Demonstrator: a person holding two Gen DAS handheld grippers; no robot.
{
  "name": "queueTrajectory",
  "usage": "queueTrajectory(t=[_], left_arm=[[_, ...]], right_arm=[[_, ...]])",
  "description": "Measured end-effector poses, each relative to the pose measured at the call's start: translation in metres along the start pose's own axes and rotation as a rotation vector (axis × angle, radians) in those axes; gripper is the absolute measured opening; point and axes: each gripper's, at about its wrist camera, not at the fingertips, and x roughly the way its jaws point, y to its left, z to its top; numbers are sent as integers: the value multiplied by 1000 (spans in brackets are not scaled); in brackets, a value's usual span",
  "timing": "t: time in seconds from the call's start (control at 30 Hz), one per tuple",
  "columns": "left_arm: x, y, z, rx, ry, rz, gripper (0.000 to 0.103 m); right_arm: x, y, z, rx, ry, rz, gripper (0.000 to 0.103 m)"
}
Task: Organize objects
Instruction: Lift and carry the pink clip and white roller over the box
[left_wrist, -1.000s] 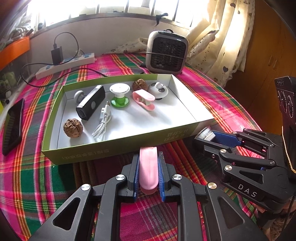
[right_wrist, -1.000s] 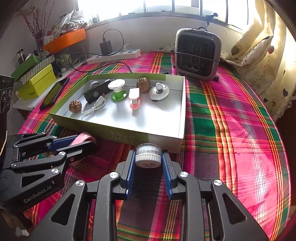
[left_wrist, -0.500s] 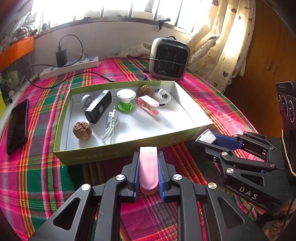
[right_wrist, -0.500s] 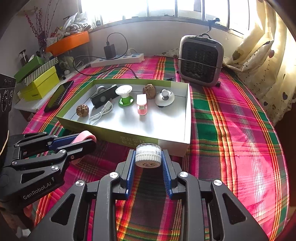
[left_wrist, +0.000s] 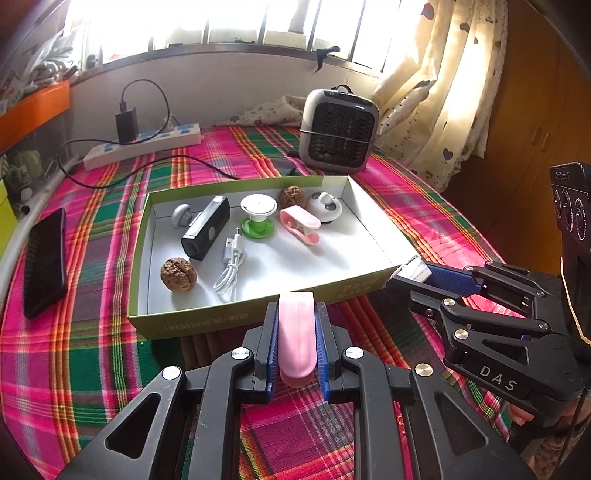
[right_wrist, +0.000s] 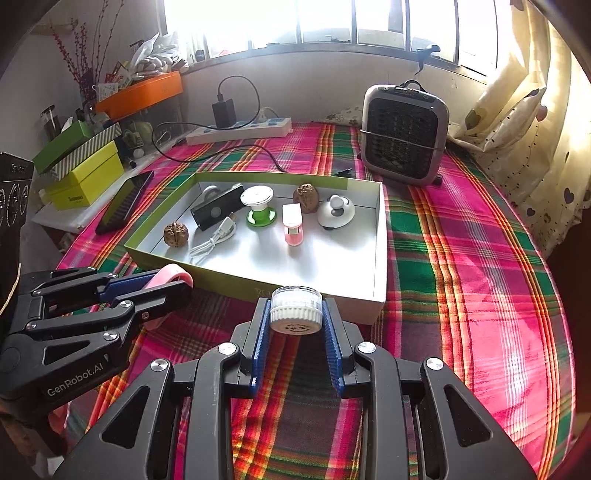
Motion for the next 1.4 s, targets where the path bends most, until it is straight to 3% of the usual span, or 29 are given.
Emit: queueTrajectory(t=[0.7,1.4], left_arm=[[6,14,29,-9,-25,22,15],[44,32,44,-50,29,30,15]], right_arm=[[5,-7,41,-28,-46,-19,29],[59,-19,54,-48,51,-33,29]])
